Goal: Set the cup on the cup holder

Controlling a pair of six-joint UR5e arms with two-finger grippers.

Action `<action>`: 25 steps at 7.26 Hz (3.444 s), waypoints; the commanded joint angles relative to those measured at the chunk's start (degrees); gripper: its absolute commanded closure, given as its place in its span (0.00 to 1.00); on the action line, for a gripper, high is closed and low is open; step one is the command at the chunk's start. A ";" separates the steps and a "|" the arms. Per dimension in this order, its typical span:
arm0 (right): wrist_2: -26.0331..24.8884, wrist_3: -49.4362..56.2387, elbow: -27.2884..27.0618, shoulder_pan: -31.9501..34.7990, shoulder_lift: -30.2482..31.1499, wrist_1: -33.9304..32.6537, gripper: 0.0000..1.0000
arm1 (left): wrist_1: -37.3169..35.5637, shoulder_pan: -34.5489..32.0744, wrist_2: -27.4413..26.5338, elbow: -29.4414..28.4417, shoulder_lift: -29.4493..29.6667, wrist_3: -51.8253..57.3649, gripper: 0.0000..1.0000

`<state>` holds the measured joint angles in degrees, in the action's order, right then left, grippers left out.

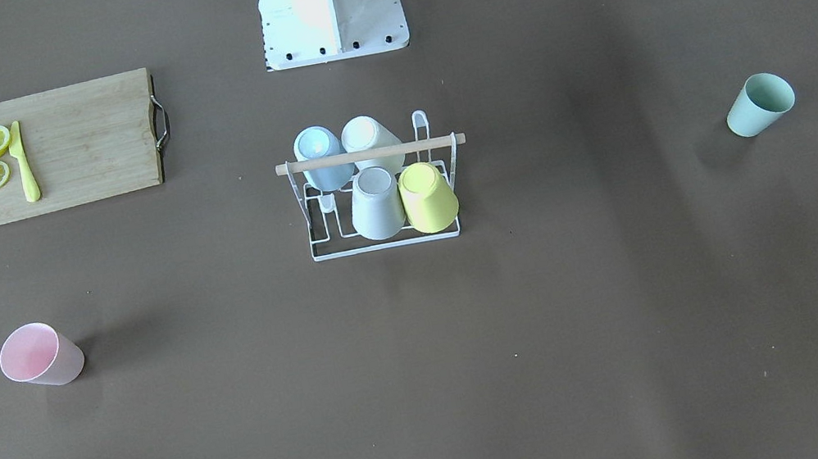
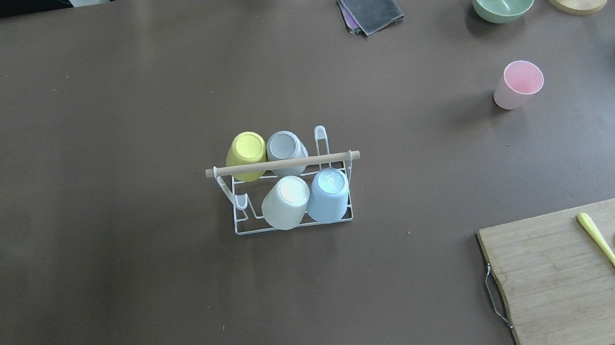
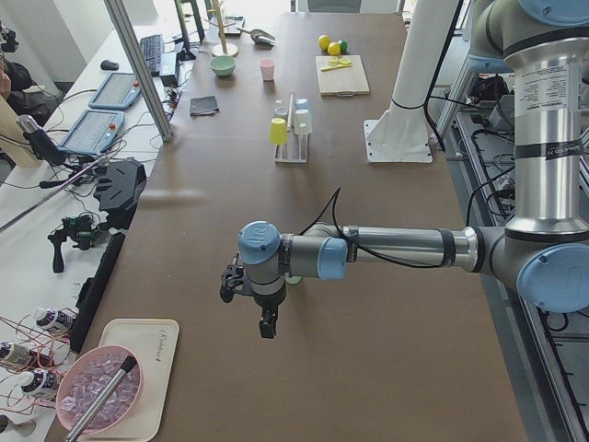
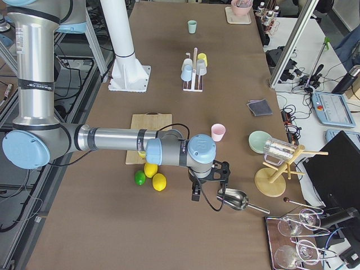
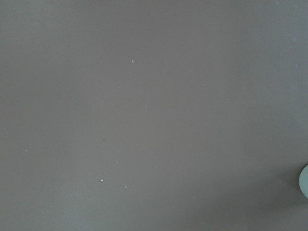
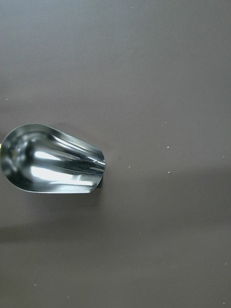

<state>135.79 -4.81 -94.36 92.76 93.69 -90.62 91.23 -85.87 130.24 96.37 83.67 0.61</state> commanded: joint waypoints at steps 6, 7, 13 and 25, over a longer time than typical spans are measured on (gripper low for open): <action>-0.97 0.15 0.14 -0.56 -0.09 0.18 0.00 | 0.00 0.00 -0.08 -0.04 0.00 0.00 0.02; -0.97 0.15 0.14 -0.56 -0.09 0.18 0.00 | -0.09 0.00 -0.08 -0.04 -0.09 0.00 0.02; -0.97 0.24 0.67 -0.56 -0.09 0.18 0.00 | 0.00 0.00 -0.08 -0.13 0.00 0.00 0.02; 3.34 -0.20 -7.05 -5.64 -4.21 2.29 0.00 | -0.79 0.26 -0.08 -1.70 2.00 0.00 0.02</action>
<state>138.58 -4.84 -99.91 89.00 90.34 -88.40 90.75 -85.80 130.22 95.62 84.37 0.56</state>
